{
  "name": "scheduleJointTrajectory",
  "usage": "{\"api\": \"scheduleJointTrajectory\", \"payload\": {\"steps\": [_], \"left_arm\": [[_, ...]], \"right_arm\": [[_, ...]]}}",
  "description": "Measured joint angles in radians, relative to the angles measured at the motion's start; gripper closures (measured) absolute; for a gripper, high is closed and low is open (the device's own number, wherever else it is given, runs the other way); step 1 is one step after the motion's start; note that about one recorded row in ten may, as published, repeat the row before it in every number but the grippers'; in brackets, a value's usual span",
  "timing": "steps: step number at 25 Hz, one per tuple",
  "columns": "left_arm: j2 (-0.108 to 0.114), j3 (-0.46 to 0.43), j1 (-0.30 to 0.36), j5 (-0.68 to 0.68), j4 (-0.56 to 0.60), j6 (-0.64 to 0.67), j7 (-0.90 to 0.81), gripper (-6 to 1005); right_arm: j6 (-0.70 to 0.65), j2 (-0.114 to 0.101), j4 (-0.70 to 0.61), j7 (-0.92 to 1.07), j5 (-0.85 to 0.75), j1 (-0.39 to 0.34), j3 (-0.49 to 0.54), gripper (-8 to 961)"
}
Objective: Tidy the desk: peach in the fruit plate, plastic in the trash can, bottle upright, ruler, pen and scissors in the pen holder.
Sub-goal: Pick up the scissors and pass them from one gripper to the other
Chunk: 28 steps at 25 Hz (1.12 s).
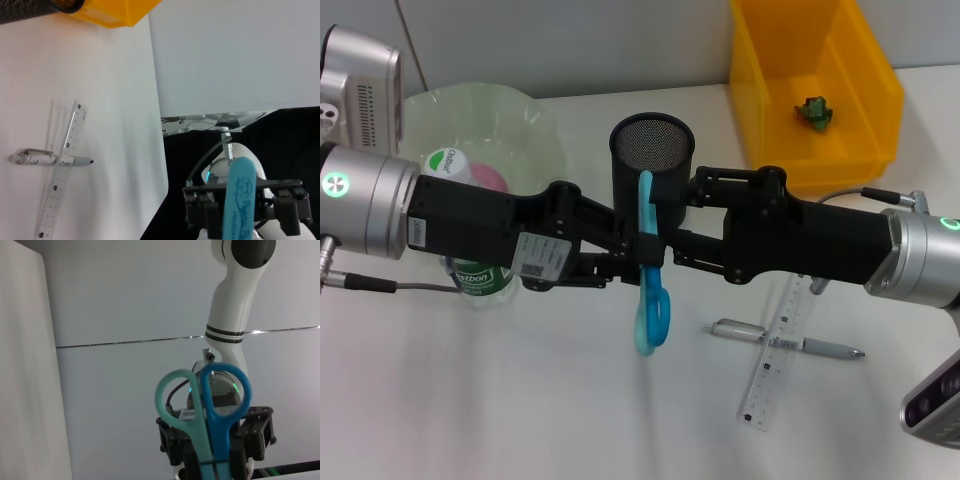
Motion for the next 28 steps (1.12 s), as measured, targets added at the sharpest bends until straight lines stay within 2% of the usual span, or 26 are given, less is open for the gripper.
{"api": "scheduleJointTrajectory", "payload": {"steps": [28], "left_arm": [[-0.002, -0.011, -0.01, -0.002, 0.0, 0.006, 0.008, 750]], "right_arm": [[0.014, 0.001, 0.008, 0.0, -0.004, -0.005, -0.007, 499]]}}
